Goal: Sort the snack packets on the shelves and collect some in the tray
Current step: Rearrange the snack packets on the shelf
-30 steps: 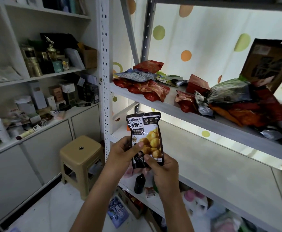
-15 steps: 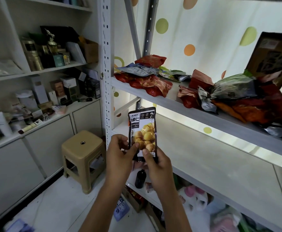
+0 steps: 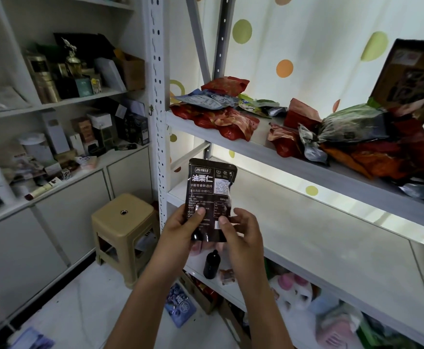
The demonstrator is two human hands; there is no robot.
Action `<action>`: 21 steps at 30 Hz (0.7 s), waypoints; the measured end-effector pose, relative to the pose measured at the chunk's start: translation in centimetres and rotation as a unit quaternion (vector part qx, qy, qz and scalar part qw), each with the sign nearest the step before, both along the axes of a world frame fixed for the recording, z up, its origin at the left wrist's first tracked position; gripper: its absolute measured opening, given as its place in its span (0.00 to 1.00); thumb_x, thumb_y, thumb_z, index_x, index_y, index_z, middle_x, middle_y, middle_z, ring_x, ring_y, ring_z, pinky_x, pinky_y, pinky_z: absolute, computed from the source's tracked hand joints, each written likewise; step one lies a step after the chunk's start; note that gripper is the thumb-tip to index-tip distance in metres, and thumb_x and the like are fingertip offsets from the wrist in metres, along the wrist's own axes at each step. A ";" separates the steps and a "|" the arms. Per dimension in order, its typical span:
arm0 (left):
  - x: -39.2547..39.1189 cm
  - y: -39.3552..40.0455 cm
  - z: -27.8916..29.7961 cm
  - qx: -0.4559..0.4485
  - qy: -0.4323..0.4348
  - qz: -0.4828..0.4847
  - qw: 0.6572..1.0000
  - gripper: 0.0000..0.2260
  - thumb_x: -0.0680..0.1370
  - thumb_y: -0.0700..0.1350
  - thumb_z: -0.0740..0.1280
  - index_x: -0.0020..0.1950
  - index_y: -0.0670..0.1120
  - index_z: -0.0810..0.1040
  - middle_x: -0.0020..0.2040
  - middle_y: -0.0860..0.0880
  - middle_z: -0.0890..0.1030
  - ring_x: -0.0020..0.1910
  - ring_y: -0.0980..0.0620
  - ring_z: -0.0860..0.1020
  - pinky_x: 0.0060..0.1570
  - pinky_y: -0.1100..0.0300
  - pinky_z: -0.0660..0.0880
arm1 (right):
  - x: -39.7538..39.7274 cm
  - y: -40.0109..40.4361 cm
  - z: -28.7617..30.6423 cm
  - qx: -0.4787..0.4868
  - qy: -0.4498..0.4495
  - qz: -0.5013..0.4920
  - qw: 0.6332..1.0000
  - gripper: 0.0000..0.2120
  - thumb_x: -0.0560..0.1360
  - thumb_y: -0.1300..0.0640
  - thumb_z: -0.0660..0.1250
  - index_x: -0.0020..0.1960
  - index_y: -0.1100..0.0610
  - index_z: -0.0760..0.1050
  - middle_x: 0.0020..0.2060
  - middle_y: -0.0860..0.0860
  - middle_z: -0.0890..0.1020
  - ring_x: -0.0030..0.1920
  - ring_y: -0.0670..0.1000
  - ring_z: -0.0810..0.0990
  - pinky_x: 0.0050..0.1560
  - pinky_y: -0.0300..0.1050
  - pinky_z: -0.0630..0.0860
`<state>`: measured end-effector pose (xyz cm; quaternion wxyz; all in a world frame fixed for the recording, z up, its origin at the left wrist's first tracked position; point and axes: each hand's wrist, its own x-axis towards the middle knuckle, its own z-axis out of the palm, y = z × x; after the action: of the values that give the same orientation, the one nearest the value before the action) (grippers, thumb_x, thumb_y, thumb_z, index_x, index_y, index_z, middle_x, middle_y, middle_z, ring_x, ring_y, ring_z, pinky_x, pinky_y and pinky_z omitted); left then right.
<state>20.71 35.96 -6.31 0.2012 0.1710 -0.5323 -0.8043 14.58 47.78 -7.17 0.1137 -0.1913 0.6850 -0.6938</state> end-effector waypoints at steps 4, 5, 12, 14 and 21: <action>-0.1 -0.2 -0.1 -0.014 0.021 -0.013 1.000 0.12 0.81 0.44 0.63 0.62 0.43 0.77 0.55 0.41 0.83 0.53 0.42 0.83 0.42 0.56 0.80 | -0.4 0.5 0.5 -0.040 -0.071 0.047 0.996 0.07 0.78 0.61 0.67 0.54 0.60 0.81 0.44 0.55 0.86 0.40 0.50 0.86 0.33 0.37 0.78; -0.2 -0.3 -0.1 -0.020 0.023 -0.014 0.999 0.12 0.81 0.43 0.63 0.61 0.42 0.78 0.54 0.40 0.84 0.53 0.41 0.83 0.43 0.55 0.80 | -0.4 0.7 0.4 -0.050 -0.079 0.049 0.994 0.07 0.78 0.62 0.67 0.54 0.61 0.81 0.43 0.55 0.87 0.38 0.51 0.85 0.33 0.38 0.79; -0.6 -0.2 0.1 -0.027 0.035 -0.016 0.999 0.10 0.79 0.38 0.64 0.58 0.37 0.79 0.51 0.37 0.84 0.46 0.43 0.84 0.37 0.58 0.80 | -0.6 0.8 0.5 -0.073 -0.074 0.038 0.994 0.07 0.77 0.64 0.68 0.53 0.63 0.81 0.43 0.56 0.87 0.38 0.53 0.86 0.34 0.40 0.80; -0.8 0.0 0.2 -0.014 0.040 -0.018 0.999 0.10 0.80 0.37 0.63 0.58 0.36 0.79 0.50 0.36 0.84 0.43 0.44 0.84 0.35 0.59 0.80 | -0.8 0.7 0.5 -0.072 -0.060 0.026 0.995 0.06 0.77 0.64 0.68 0.51 0.63 0.82 0.41 0.55 0.87 0.38 0.52 0.86 0.34 0.40 0.79; -1.9 0.7 0.8 -0.028 0.044 -0.007 0.999 0.10 0.79 0.40 0.64 0.57 0.36 0.78 0.47 0.36 0.84 0.37 0.45 0.82 0.32 0.61 0.80 | -1.4 0.1 0.7 -0.069 -0.022 -0.039 0.997 0.06 0.78 0.65 0.67 0.48 0.59 0.81 0.40 0.53 0.86 0.39 0.49 0.85 0.35 0.39 0.79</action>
<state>18.82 36.69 -5.52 0.2232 0.1261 -0.5468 -0.7971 13.18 47.87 -6.46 0.0884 -0.1566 0.6400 -0.7470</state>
